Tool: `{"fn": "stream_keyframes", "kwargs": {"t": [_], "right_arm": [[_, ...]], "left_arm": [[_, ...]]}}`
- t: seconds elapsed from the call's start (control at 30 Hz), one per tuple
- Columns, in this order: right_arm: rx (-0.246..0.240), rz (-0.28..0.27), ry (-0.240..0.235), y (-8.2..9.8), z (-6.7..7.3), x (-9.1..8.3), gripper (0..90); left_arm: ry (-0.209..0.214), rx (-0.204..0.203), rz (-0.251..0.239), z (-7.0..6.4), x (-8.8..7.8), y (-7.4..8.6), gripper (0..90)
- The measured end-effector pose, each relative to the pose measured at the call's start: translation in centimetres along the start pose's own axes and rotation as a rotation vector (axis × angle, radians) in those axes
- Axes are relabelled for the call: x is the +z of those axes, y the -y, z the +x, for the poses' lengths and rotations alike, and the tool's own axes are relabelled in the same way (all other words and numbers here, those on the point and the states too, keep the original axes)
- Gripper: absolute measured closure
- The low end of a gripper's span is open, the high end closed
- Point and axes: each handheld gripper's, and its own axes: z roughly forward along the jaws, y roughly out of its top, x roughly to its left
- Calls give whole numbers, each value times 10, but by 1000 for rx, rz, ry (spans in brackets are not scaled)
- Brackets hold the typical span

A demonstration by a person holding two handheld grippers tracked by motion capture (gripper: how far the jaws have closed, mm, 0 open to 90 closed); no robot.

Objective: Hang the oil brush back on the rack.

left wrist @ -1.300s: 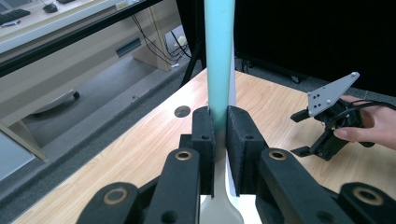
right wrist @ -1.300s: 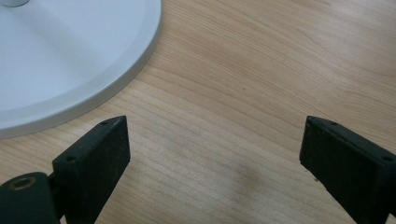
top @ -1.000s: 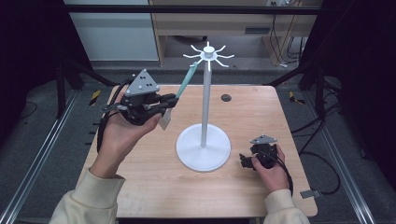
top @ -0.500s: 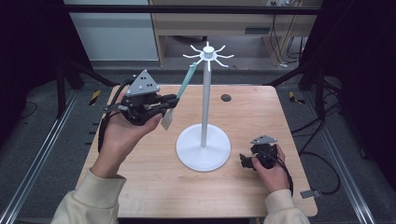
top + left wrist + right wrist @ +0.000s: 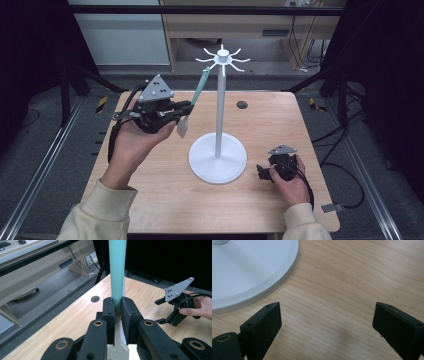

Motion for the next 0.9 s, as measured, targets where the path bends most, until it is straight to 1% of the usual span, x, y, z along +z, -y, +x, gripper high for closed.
{"fn": "stream_keyframes", "kwargs": {"t": [0.13, 0.23, 0.53, 0.6, 0.7, 0.8, 0.9], "right_arm": [[0, 1, 0, 0, 0, 0, 90], [-2, 0, -1, 0, 0, 0, 90], [-1, 0, 1, 0, 0, 0, 90], [-5, -2, 2, 0, -1, 0, 90], [-6, 0, 3, 0, -1, 0, 90], [-5, -2, 5, 0, -1, 0, 90], [-5, -2, 4, 0, 0, 0, 90]], "left_arm": [[3, 5, 2, -1, 1, -1, 820], [3, 3, -7, 0, 1, -1, 838], [-20, 8, -9, 0, -2, -1, 744], [-28, 11, -9, 0, -3, -1, 699], [-44, 12, -12, -2, -5, -2, 602], [-57, 13, -14, -4, -6, -2, 487], [-53, 8, -29, -5, -7, -3, 348]]}}
